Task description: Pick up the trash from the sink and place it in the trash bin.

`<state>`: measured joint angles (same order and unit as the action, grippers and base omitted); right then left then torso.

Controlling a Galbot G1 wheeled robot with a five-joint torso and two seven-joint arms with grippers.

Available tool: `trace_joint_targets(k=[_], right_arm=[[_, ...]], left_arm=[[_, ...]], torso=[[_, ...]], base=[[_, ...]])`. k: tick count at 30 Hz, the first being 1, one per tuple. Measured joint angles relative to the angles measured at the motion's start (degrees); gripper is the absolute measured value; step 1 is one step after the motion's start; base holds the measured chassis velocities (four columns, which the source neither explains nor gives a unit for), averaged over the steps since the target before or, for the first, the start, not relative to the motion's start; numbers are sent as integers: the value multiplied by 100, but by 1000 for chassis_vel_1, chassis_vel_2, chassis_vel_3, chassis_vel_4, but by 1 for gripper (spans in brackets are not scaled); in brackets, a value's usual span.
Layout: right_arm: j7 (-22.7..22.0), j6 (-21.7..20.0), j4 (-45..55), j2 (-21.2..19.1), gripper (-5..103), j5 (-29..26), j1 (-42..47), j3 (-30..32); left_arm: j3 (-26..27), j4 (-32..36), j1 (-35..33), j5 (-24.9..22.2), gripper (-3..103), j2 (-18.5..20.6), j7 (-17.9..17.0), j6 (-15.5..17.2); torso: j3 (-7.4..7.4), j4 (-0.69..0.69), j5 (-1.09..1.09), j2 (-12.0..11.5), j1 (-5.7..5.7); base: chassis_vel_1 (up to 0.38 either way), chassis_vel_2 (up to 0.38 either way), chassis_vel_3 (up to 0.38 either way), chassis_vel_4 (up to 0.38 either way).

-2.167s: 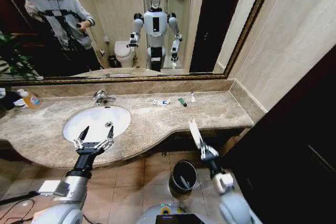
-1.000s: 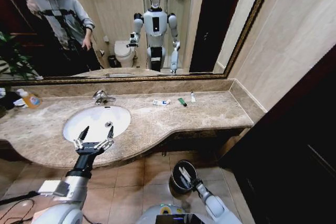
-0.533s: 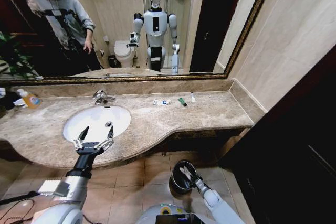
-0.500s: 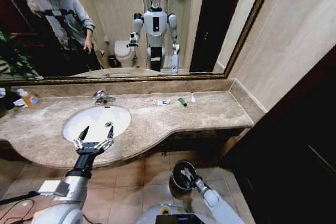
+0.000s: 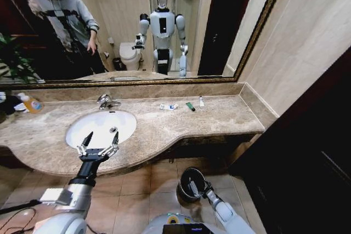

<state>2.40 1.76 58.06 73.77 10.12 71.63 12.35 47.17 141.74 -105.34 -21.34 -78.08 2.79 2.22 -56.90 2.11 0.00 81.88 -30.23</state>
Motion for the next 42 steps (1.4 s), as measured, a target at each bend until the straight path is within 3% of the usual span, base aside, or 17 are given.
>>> trace_joint_targets(k=[2,5,14,18,21,22,26,28,37,42], right_arm=[[-8,-1,33,0,88,-3,35,13],[-46,-17,192,4,99,-6,144,57],[-104,-73,649,-95,100,-128,359,119],[-203,3,1514,-325,100,-663,759,271],[-355,237,2898,-696,100,-1329,1564,634],[-355,237,2898,-696,100,-1329,1564,634],[-498,399,4706,-938,100,-1410,2761,1246],[-513,399,4995,-965,100,-1380,2903,1331],[-635,-54,6437,-990,100,-1338,3190,1569],[-632,-600,6879,-1077,100,-1463,2697,1480]], left_arm=[[0,0,0,0,100,0,0,0],[0,0,0,0,100,0,0,0],[0,0,0,0,100,0,0,0],[0,0,0,0,100,0,0,0],[0,0,0,0,100,0,0,0],[0,0,0,0,100,0,0,0],[0,0,0,0,100,0,0,0],[0,0,0,0,100,0,1,0],[0,0,0,0,100,0,1,0],[0,0,0,0,100,0,1,0]], torso=[[0,0,0,0,0],[0,0,0,0,0],[0,0,1,0,0],[0,1,2,0,0],[0,0,-1,0,0],[0,0,-1,0,0],[0,-2,0,1,1],[0,-1,-1,1,1],[0,-1,0,1,0],[0,0,0,1,1]], base=[[0,0,0,0],[0,0,0,0],[0,0,0,0],[0,0,0,0],[0,0,0,0],[0,0,0,0],[0,0,0,0],[0,0,0,0],[0,0,0,0],[0,0,0,0]])
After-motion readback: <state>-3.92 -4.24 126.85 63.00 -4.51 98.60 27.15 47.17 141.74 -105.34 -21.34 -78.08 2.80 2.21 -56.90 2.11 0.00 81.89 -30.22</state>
